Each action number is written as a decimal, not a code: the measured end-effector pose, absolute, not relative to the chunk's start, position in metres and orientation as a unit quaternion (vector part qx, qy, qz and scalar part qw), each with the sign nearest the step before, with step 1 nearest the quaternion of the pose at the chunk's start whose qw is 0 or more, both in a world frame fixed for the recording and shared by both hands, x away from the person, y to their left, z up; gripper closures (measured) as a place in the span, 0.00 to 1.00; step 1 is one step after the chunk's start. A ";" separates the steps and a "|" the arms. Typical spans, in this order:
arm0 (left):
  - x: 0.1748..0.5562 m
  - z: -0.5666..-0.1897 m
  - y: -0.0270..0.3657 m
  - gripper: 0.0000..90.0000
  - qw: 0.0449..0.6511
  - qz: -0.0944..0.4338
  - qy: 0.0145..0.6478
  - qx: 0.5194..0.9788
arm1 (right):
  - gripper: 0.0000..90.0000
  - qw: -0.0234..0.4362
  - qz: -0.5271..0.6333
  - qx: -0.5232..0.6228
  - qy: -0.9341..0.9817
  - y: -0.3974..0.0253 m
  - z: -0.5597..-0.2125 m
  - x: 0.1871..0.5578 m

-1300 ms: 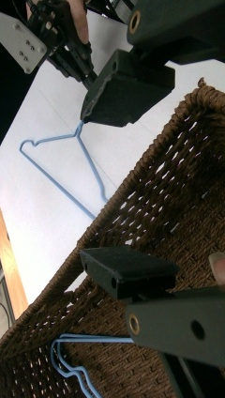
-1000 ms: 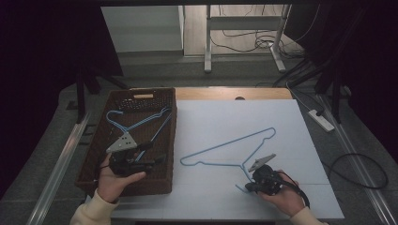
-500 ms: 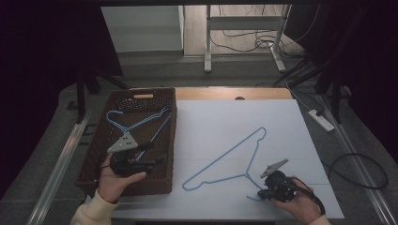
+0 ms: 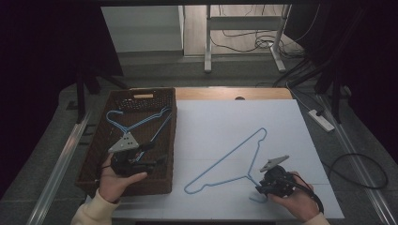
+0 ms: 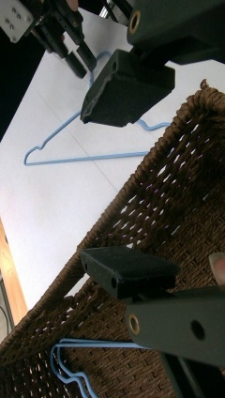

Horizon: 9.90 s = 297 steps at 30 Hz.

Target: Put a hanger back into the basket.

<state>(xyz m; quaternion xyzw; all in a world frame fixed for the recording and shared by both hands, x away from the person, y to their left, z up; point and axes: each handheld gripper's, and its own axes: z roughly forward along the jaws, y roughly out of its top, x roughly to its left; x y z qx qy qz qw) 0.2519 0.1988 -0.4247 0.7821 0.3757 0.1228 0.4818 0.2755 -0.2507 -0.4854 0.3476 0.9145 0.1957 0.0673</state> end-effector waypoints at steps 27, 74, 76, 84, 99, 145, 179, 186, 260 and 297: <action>0.252 -0.427 0.195 0.34 0.480 0.118 0.372 0.786 | 0.71 0.066 0.119 0.376 0.917 -0.235 -0.492 0.294; 0.248 -0.424 0.185 0.34 0.480 0.120 0.357 0.792 | 0.96 0.017 0.096 0.392 0.915 -0.225 -0.479 0.304; 0.246 -0.423 0.181 0.34 0.479 0.120 0.352 0.795 | 0.96 0.014 0.096 0.395 0.914 -0.224 -0.476 0.304; 0.242 -0.423 0.158 0.34 0.473 0.114 0.324 0.812 | 0.96 0.004 0.098 0.398 0.912 -0.224 -0.463 0.310; 0.239 -0.436 0.080 0.34 0.415 0.082 0.271 0.865 | 0.96 0.003 0.090 0.397 0.913 -0.219 -0.449 0.314; 0.290 -0.518 -0.009 0.91 0.310 0.044 0.235 0.920 | 0.96 0.005 0.106 0.393 0.914 -0.219 -0.439 0.311; 0.270 -0.466 0.025 0.97 0.409 0.060 0.169 0.895 | 0.50 0.152 0.328 0.164 0.918 -0.289 -0.433 0.321; 0.269 -0.464 0.027 0.97 0.418 0.049 0.160 0.893 | 0.50 0.153 0.338 0.134 0.919 -0.272 -0.434 0.326; 0.300 -0.466 0.006 0.68 0.525 -0.024 0.336 0.782 | 0.97 0.059 0.540 0.463 0.701 -0.174 -0.434 0.333; 0.294 -0.415 0.030 0.97 0.505 -0.091 0.346 0.786 | 0.44 0.095 0.621 0.337 0.701 -0.261 -0.403 0.291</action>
